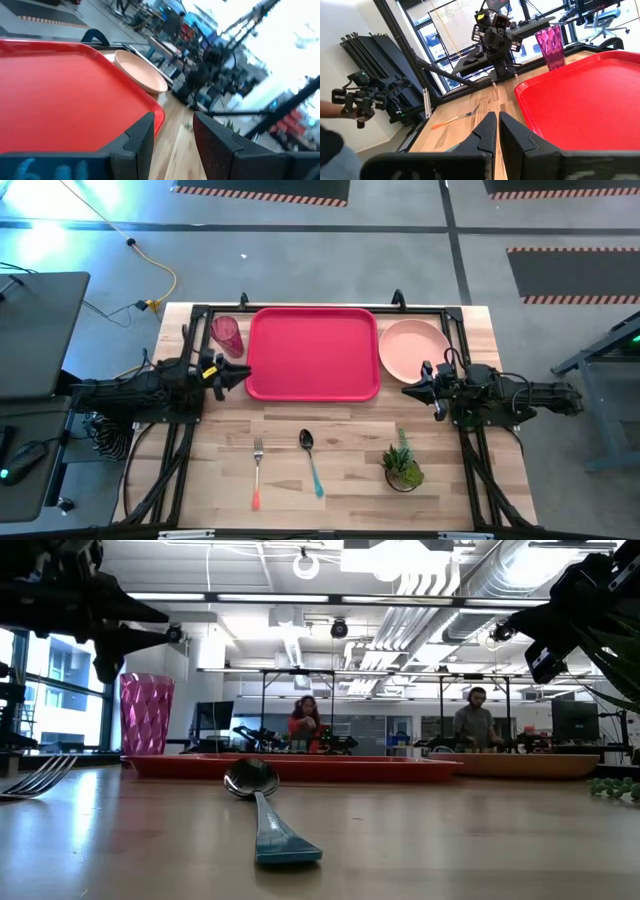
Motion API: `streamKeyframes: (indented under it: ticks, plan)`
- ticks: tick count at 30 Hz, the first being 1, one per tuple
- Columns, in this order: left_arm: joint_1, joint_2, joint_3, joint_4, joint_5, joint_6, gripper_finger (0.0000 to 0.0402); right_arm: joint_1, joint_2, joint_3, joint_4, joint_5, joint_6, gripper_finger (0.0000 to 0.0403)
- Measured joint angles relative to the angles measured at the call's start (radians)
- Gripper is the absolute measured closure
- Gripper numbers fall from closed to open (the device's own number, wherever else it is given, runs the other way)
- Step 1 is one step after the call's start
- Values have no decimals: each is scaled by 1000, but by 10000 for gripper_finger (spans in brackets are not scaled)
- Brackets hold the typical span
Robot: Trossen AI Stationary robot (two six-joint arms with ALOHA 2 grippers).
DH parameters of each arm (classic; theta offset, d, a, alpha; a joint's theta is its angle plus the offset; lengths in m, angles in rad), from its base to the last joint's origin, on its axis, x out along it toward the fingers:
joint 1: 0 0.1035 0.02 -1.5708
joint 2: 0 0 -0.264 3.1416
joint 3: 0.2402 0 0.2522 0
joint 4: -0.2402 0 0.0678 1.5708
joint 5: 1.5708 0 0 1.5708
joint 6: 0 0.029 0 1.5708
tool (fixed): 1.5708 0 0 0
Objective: Pick and place plate/cup/fork/spoon on tray
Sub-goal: Put the red cup on the red tray
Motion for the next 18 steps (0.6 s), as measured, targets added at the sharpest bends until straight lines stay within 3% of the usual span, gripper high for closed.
streamKeyframes:
  ticks: [7,18]
  plan:
    - [0,0,0,65,-48,-146,275,0,0,0,0,0,0,391]
    - [0,0,0,251,-123,-143,275,0,0,0,0,0,-99,391]
